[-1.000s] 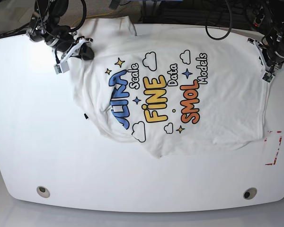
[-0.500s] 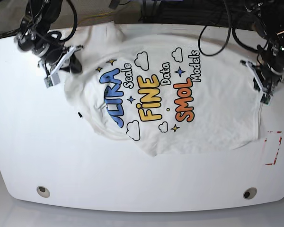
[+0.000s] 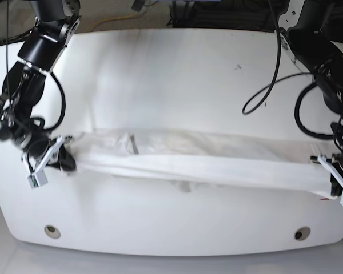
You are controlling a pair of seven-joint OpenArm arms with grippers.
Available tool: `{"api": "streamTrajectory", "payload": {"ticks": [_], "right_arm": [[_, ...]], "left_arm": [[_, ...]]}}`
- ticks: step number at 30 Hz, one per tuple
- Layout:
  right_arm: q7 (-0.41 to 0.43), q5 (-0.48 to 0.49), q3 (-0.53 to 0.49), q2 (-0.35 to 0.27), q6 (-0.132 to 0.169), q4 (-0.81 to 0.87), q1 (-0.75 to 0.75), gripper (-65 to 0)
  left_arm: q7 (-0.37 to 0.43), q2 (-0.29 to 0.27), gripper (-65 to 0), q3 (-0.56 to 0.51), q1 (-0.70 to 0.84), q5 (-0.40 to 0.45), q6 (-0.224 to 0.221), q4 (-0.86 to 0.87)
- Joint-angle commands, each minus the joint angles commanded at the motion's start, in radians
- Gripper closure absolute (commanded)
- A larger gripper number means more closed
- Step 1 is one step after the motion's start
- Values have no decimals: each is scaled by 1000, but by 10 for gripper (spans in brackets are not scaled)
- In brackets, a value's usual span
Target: Fold the T-shirt properly
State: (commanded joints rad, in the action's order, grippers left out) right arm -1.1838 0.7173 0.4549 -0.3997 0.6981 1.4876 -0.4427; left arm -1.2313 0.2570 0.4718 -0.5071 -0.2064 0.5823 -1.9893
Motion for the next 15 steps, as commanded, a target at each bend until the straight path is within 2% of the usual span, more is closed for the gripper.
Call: {"api": "streamTrajectory", "payload": {"ticks": [4, 12, 15], "right_arm": [[0, 2, -124, -68, 0, -100, -210, 0], [-3, 3, -382, -153, 0, -209, -641, 0], [-5, 3, -445, -180, 0, -218, -756, 0]], "left_arm": [[-80, 43, 0, -2, -161, -2, -21, 2], [-83, 120, 0, -3, -436, -6, -21, 104], [-81, 147, 0, -5, -532, -8, -20, 155]]}}
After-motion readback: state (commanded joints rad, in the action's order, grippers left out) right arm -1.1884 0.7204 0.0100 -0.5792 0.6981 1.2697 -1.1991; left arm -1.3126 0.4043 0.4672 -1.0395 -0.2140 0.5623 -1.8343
